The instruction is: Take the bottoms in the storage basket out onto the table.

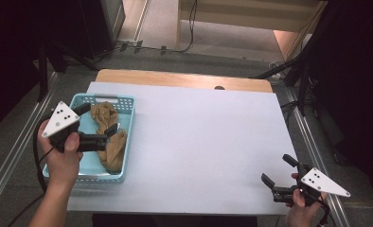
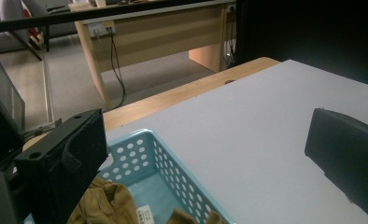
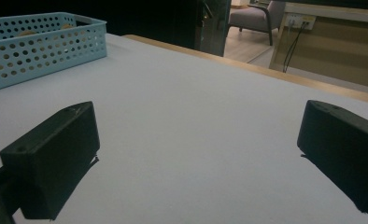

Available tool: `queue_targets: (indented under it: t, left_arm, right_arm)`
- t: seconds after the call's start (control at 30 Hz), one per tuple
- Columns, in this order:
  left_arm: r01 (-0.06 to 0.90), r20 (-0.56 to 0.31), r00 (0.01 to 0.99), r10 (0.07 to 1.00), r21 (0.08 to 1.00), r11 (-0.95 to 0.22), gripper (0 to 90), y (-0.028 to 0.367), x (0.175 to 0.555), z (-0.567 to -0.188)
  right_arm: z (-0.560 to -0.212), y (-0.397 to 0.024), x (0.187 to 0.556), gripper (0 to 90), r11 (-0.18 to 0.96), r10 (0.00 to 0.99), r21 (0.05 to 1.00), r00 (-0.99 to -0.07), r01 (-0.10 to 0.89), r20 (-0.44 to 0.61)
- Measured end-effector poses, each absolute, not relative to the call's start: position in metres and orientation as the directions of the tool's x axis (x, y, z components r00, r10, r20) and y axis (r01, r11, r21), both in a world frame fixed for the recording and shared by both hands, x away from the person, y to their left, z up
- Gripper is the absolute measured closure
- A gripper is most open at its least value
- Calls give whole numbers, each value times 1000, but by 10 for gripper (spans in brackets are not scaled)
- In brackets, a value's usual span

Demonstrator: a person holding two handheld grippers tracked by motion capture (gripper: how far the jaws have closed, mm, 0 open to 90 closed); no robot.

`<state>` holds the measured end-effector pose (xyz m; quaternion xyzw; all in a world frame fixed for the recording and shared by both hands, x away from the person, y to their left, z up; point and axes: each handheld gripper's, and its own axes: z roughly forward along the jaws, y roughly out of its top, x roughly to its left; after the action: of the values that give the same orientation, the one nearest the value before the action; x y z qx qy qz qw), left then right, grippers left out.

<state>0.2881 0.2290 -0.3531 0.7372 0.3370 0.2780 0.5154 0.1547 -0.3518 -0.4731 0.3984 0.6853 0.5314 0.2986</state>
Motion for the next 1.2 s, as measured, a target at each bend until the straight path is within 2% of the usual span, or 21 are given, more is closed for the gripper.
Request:
queue_targets:
  t: [0.23,0.33,0.5,0.53,0.57,0.67,0.97,1.03,1.2]
  left_arm:
    - [298,30,609,793,918,-263,0,233,331,-364]
    - [370,-18,596,803,894,-254,0,238,353,-379]
    - [450,-64,563,824,860,-241,0,244,365,-397]
    - [472,-79,552,830,850,-233,0,245,367,-401]
    - [528,-132,529,838,825,-203,0,249,370,-409]
    - [580,-163,506,847,791,-194,0,253,374,-416]
    - [720,-171,426,889,659,-218,89,264,381,-445]
    - [742,-168,410,897,633,-221,141,265,381,-451]
    - [806,-162,374,913,544,-234,149,265,383,-463]
  right_arm:
    - [-474,-354,156,0,111,866,965,-499,236,23]
    - [-476,-355,157,0,107,863,965,-504,241,31]
    - [-478,-355,158,0,118,866,961,-499,248,22]
    - [-478,-354,158,0,122,866,961,-500,249,20]
    - [-478,-353,158,0,127,865,960,-501,249,16]
    - [-478,-352,158,0,128,863,961,-506,247,15]
    - [-479,-352,158,0,124,864,960,-502,252,20]
    - [-479,-352,158,0,126,865,959,-502,254,19]
    - [-480,-351,159,0,134,866,957,-500,258,14]
